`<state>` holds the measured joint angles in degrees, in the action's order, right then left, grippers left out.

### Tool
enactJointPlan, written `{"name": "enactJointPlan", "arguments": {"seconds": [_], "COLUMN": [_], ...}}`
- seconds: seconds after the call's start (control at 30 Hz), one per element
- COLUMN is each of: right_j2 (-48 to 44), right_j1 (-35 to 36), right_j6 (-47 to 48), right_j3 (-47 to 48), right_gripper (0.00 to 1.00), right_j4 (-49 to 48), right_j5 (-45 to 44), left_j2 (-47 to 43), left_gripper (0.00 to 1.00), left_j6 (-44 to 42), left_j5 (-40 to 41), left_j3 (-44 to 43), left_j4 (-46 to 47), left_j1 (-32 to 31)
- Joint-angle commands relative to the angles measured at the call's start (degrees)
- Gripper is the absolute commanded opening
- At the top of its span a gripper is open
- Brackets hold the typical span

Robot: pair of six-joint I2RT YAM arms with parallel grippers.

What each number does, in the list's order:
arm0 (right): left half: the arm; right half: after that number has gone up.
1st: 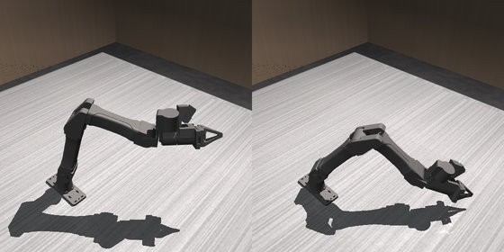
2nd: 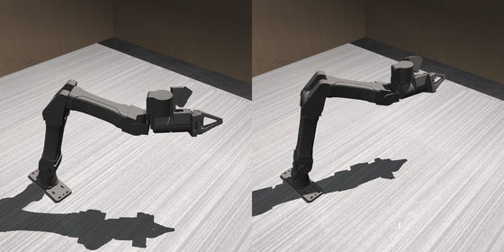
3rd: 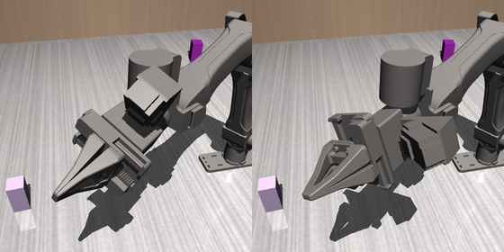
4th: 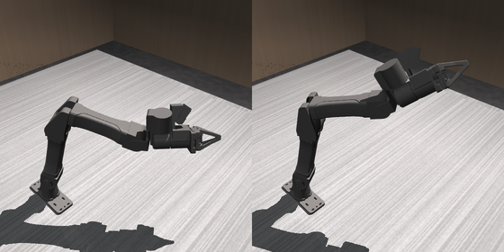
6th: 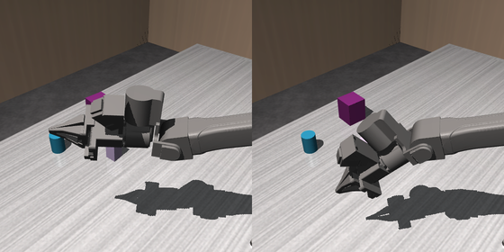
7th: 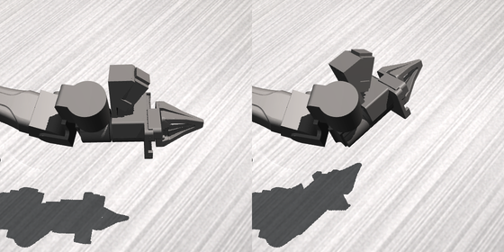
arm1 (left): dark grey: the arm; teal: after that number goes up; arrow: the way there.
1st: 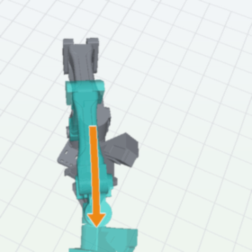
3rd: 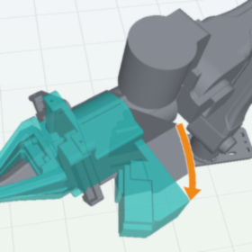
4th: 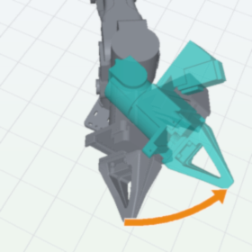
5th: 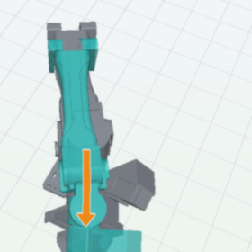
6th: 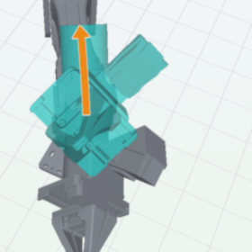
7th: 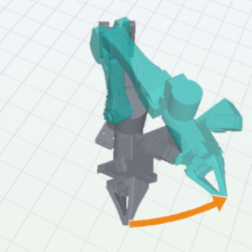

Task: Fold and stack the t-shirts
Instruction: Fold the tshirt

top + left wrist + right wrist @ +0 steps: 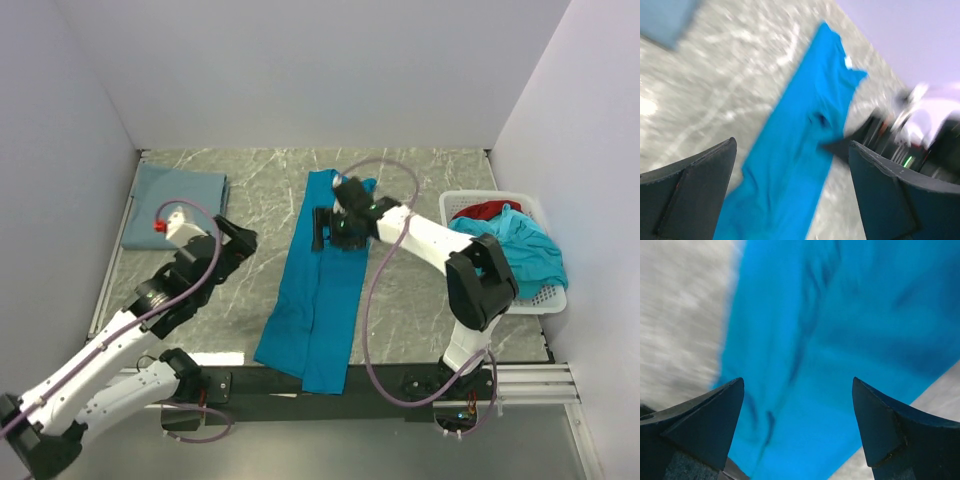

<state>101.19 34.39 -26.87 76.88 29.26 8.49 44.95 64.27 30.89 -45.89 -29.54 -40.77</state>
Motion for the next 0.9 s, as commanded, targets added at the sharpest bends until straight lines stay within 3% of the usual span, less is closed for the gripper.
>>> {"name": "enactJointPlan", "arguments": {"seconds": [0.0,0.13,0.43,0.7,0.87], "right_j2": [-0.03,2.16,11.21,16.41,21.33], "right_j1": [1.73,3.93,3.32,-2.3,-7.4], "right_j6": [-6.61,-8.11,-8.37,-3.37,1.63], "right_j3": [-5.33,-6.4,-0.16,5.64,14.07], "right_gripper": [0.95,0.95,0.95,0.95,0.95], "right_j4": [-2.62,-1.92,3.0,5.54,8.1], "right_j5": [-4.62,-8.05,-12.18,-13.5,-13.68], "left_j2": [-0.48,3.47,5.58,6.03,7.25], "left_gripper": [0.99,0.99,0.99,0.99,1.0], "left_j6": [-4.86,-6.52,-11.54,-13.03,-13.47], "left_j5": [-1.27,-5.49,-19.72,-29.74,-35.54], "left_j3": [2.82,2.29,7.74,11.77,13.98], "left_j4": [3.8,3.34,13.81,17.75,20.74], "left_j1": [4.38,9.3,13.26,14.49,14.58]}}
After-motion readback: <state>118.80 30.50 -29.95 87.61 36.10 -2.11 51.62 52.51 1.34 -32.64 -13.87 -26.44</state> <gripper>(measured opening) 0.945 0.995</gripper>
